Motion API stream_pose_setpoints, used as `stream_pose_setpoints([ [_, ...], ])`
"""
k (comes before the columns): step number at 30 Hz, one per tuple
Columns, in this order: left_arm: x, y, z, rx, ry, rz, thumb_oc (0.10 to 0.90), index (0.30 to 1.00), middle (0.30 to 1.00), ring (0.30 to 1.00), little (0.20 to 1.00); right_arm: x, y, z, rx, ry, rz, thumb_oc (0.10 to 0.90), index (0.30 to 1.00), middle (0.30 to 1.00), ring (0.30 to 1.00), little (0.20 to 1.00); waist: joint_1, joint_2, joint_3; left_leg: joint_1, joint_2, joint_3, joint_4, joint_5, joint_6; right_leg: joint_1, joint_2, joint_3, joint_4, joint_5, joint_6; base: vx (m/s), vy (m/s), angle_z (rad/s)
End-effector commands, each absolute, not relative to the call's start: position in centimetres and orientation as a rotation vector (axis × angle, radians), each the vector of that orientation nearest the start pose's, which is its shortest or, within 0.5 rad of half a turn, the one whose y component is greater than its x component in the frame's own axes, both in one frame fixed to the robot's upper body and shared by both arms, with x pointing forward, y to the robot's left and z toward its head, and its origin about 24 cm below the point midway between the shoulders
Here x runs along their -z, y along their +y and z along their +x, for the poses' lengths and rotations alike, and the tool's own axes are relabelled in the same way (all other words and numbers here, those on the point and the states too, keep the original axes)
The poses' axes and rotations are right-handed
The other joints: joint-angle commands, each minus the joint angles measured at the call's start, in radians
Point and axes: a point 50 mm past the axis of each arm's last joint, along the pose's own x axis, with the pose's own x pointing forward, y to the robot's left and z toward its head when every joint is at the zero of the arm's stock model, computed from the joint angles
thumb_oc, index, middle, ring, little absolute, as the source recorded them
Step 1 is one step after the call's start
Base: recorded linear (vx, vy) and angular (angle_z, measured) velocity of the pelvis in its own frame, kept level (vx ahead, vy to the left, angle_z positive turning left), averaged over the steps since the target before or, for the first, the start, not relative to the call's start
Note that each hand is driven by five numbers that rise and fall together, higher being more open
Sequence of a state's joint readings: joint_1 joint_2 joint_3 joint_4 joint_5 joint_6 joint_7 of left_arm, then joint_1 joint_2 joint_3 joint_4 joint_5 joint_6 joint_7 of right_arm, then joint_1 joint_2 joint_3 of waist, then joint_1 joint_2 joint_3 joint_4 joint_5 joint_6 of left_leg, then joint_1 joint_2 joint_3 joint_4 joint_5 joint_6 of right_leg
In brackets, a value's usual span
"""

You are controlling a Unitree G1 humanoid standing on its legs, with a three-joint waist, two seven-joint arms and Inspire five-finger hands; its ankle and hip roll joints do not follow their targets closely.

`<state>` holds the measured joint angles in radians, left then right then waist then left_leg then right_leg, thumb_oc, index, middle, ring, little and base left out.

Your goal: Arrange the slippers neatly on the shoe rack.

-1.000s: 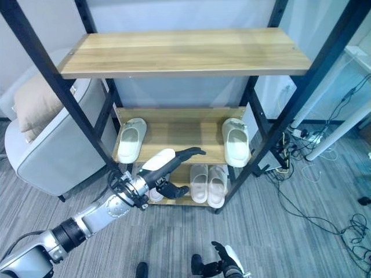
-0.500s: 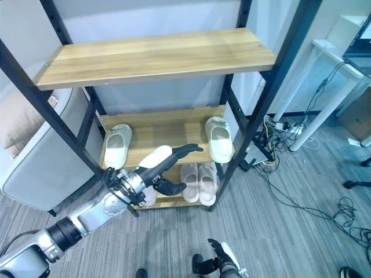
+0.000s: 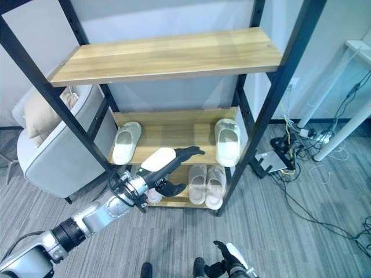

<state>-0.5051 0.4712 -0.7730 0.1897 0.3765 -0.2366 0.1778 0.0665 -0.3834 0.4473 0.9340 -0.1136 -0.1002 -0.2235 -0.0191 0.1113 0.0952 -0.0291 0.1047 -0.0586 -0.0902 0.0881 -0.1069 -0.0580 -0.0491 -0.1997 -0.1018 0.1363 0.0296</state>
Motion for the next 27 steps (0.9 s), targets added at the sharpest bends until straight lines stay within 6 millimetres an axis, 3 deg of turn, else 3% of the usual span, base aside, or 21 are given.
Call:
stream_pose_setpoints([
  [1,-14.9,5.5,31.3,0.458,-0.805,0.932,0.800,0.900,0.900,0.900,0.900,12.9,-22.3,13.7,-0.116,0.777,-0.682,0.800,0.900,0.900,0.900,0.900,-0.001,-0.021,-0.025,-0.087,-0.044,0.023,0.003,0.004,0.033,0.067,-0.015,0.032,0.015,-0.181,0.082,0.04,0.066,-0.03],
  [5,-16.5,6.3,32.7,0.354,-0.845,0.977,0.800,0.900,0.900,0.900,0.900,13.4,-21.0,13.5,-0.159,0.785,-0.666,0.800,0.900,0.900,0.900,0.900,-0.008,-0.024,-0.039,-0.083,-0.046,0.052,0.003,-0.013,0.037,0.027,-0.017,0.059,0.015,-0.157,0.101,0.02,0.079,-0.13],
  [9,-16.6,6.2,33.2,0.338,-0.846,1.016,0.800,0.900,0.900,0.900,0.900,13.5,-20.5,13.5,-0.194,0.784,-0.684,0.800,0.900,0.900,0.900,0.900,-0.010,-0.029,-0.044,-0.090,-0.041,0.064,0.003,-0.014,0.035,0.011,-0.017,0.066,0.015,-0.155,0.107,0.01,0.039,-0.16],
  [16,-18.4,6.3,34.7,0.285,-0.889,1.146,0.800,0.900,0.900,0.900,0.900,13.3,-20.9,14.3,-0.197,0.769,-0.718,0.800,0.900,0.900,0.900,0.900,-0.024,-0.041,-0.039,-0.137,-0.042,0.063,0.003,-0.011,0.032,-0.043,-0.023,0.063,0.015,-0.144,0.117,-0.01,0.037,0.00],
  [27,-22.9,9.4,36.2,0.105,-0.953,1.251,0.800,0.900,0.900,0.900,0.900,12.9,-21.1,15.1,-0.183,0.742,-0.725,0.800,0.900,0.900,0.900,0.900,-0.031,-0.057,-0.034,-0.231,-0.056,0.061,0.003,0.000,0.036,-0.144,-0.032,0.076,0.015,-0.116,0.120,-0.02,0.036,-0.04],
])
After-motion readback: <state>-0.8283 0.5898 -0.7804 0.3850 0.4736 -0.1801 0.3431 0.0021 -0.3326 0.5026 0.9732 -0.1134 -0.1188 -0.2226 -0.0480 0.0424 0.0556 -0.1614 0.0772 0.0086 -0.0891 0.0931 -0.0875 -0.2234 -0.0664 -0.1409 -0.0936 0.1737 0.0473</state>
